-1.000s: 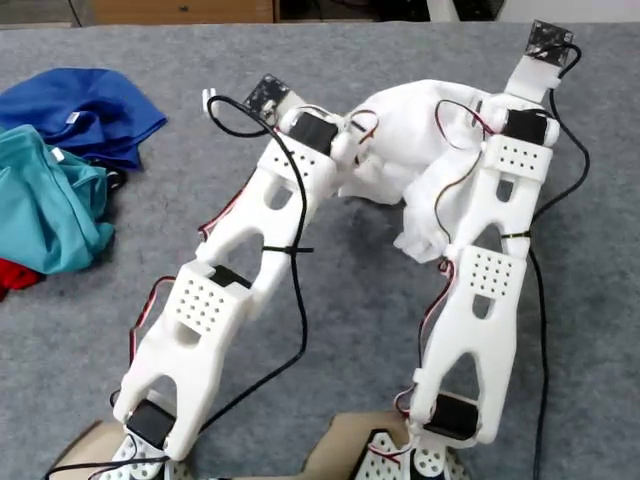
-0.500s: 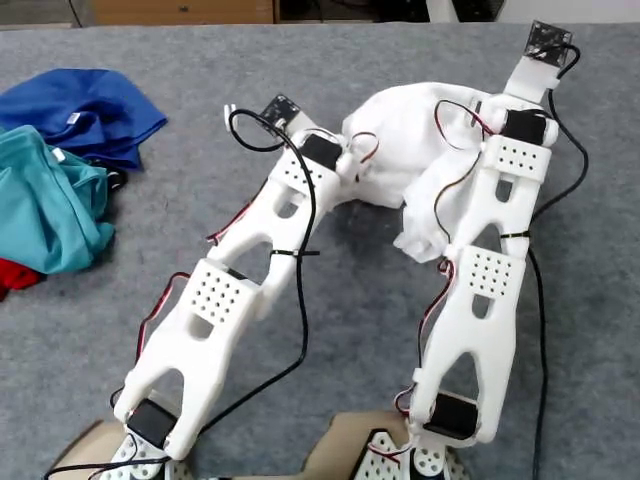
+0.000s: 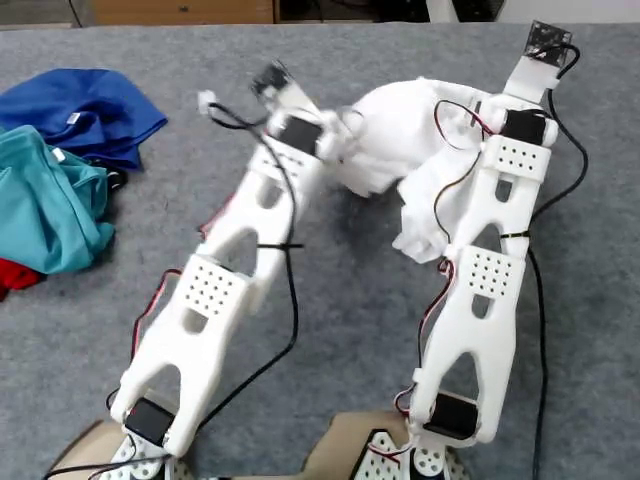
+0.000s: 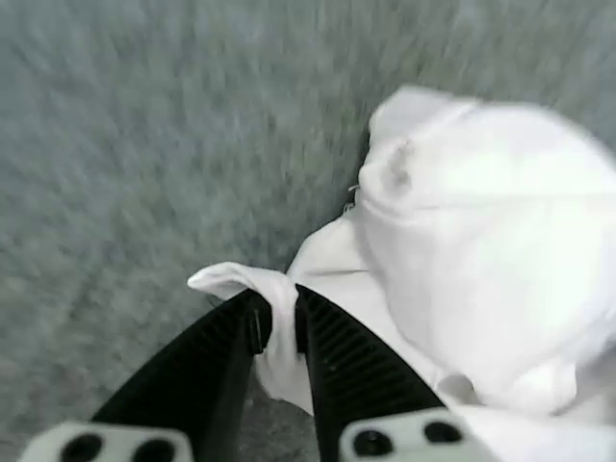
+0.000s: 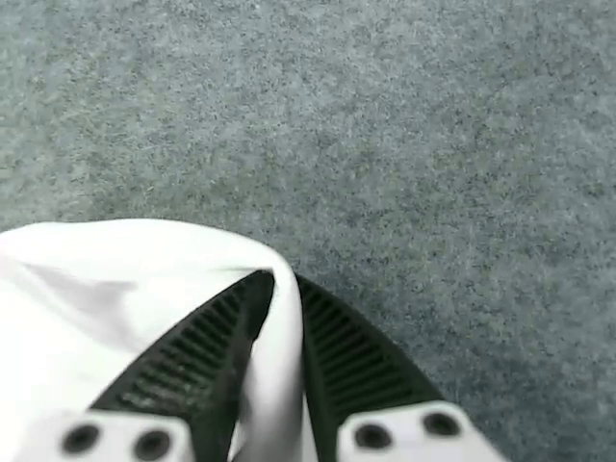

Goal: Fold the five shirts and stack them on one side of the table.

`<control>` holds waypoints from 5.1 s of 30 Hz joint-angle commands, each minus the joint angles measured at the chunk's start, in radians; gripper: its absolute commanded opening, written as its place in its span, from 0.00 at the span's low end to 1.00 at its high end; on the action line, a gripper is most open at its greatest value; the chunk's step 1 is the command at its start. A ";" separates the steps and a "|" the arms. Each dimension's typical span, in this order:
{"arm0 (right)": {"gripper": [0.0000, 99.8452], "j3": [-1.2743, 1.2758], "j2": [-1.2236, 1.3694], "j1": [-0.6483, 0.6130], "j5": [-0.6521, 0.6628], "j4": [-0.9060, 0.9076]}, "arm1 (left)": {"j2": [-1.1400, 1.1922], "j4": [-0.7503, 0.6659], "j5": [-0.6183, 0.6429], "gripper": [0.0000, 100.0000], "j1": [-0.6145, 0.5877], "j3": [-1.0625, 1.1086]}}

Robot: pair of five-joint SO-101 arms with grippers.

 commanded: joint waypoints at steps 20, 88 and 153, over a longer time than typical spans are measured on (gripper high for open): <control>0.03 0.038 -0.532 -0.153 0.344 0.537 | -0.361 0.353 -0.494 0.02 -0.600 0.048; 0.26 0.010 -0.205 -0.868 0.318 0.532 | -1.015 -0.482 -0.640 0.02 -0.735 1.846; 0.00 0.341 -0.685 -0.254 0.364 0.537 | -1.300 -0.450 -0.842 0.02 -0.523 1.964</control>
